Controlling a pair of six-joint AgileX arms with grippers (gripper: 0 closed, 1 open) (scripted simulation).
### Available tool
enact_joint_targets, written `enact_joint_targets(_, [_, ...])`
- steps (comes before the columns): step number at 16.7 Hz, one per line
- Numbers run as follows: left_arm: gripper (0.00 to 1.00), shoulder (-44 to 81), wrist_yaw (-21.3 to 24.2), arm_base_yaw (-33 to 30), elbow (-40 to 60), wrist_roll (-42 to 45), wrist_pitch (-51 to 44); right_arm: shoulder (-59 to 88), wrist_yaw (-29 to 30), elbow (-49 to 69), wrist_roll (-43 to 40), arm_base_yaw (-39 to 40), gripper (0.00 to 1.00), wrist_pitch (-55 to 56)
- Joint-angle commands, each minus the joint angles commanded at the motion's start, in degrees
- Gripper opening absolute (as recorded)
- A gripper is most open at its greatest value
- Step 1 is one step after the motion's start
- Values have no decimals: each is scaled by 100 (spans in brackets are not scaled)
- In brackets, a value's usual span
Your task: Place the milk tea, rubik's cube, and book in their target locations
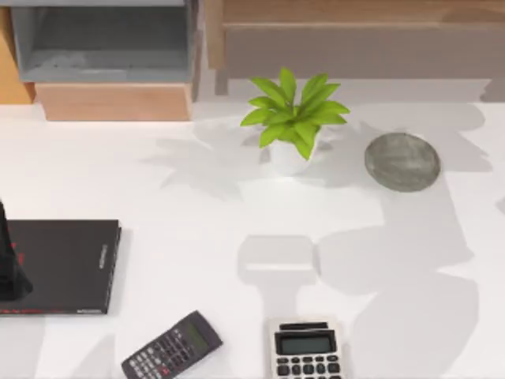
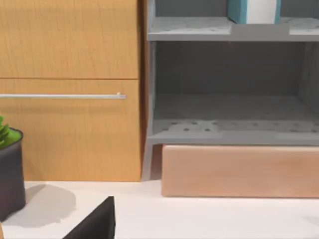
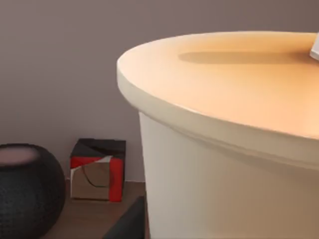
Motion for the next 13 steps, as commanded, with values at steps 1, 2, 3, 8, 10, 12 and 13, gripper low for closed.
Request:
enact_joint_targets(1, [100, 0, 0, 0, 0, 0, 0, -47, 347, -193, -63, 281, 0, 273])
enact_joint_targets(2, [100, 0, 0, 0, 0, 0, 0, -87, 724, -396, -123, 579, 0, 555])
enact_joint_targets(3, [100, 0, 0, 0, 0, 0, 0, -114, 1114, -600, -175, 888, 0, 830])
enact_joint_targets(8, [100, 0, 0, 0, 0, 0, 0, 67, 2692, -1433, -211, 2335, 0, 1827])
enact_joint_targets(10, [100, 0, 0, 0, 0, 0, 0, 336, 3065, -1624, -119, 2816, 0, 2012])
enact_joint_targets(12, [100, 0, 0, 0, 0, 0, 0, 627, 3358, -1733, -4, 3223, 0, 2132])
enact_joint_targets(13, [100, 0, 0, 0, 0, 0, 0, 758, 3471, -1767, 50, 3391, 0, 2174])
